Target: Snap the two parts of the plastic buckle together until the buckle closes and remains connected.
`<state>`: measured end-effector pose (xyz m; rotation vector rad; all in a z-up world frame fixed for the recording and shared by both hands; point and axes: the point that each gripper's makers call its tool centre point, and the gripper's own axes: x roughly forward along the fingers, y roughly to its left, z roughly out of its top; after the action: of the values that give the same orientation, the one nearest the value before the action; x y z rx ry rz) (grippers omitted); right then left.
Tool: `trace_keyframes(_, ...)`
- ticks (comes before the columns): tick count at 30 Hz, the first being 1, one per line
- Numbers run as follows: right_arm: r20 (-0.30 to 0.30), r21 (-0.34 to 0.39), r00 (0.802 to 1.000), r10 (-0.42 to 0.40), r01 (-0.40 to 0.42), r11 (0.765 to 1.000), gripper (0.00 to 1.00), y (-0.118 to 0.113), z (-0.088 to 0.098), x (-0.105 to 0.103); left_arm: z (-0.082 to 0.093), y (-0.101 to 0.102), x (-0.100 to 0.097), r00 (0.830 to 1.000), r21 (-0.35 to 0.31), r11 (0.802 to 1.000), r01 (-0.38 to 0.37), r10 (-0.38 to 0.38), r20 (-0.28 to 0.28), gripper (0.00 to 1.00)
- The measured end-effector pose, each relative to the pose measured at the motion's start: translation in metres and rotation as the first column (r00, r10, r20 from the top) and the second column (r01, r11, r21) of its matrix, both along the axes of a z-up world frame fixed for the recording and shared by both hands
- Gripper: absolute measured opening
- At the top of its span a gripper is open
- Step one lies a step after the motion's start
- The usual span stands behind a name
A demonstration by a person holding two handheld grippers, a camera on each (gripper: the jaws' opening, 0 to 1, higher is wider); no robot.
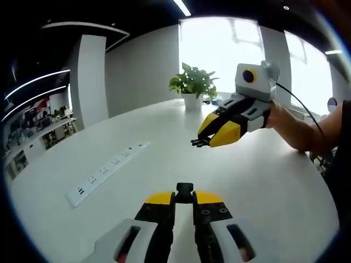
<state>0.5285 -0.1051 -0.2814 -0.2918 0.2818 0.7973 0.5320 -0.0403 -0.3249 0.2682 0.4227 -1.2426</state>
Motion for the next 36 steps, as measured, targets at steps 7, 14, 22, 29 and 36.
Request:
trace_keyframes(7, -0.006, 0.001, 1.000, 0.003, -0.003, 1.000, 0.11, 0.001, -0.003, -0.005, -0.002, 0.002, -0.003, 1.000, 0.005, 1.000, -0.005, 0.005, -0.010, 0.10)
trace_keyframes(14, -0.012, -0.001, 1.000, 0.003, -0.003, 1.000, 0.11, 0.001, -0.006, -0.007, -0.002, 0.005, -0.005, 1.000, 0.007, 1.000, -0.017, 0.017, -0.010, 0.10)
trace_keyframes(22, -0.012, -0.005, 1.000, 0.007, -0.007, 1.000, 0.11, 0.002, -0.007, -0.012, -0.003, 0.007, -0.008, 1.000, 0.002, 1.000, -0.018, 0.018, -0.004, 0.10)
trace_keyframes(29, -0.010, -0.011, 1.000, 0.012, -0.012, 1.000, 0.11, 0.004, -0.007, -0.017, -0.003, 0.004, -0.013, 1.000, -0.012, 1.000, -0.016, 0.016, 0.000, 0.10)
trace_keyframes(36, -0.015, -0.014, 1.000, 0.017, -0.017, 1.000, 0.11, 0.004, -0.011, -0.021, -0.010, 0.006, -0.019, 1.000, -0.005, 1.000, -0.009, 0.009, -0.009, 0.10)
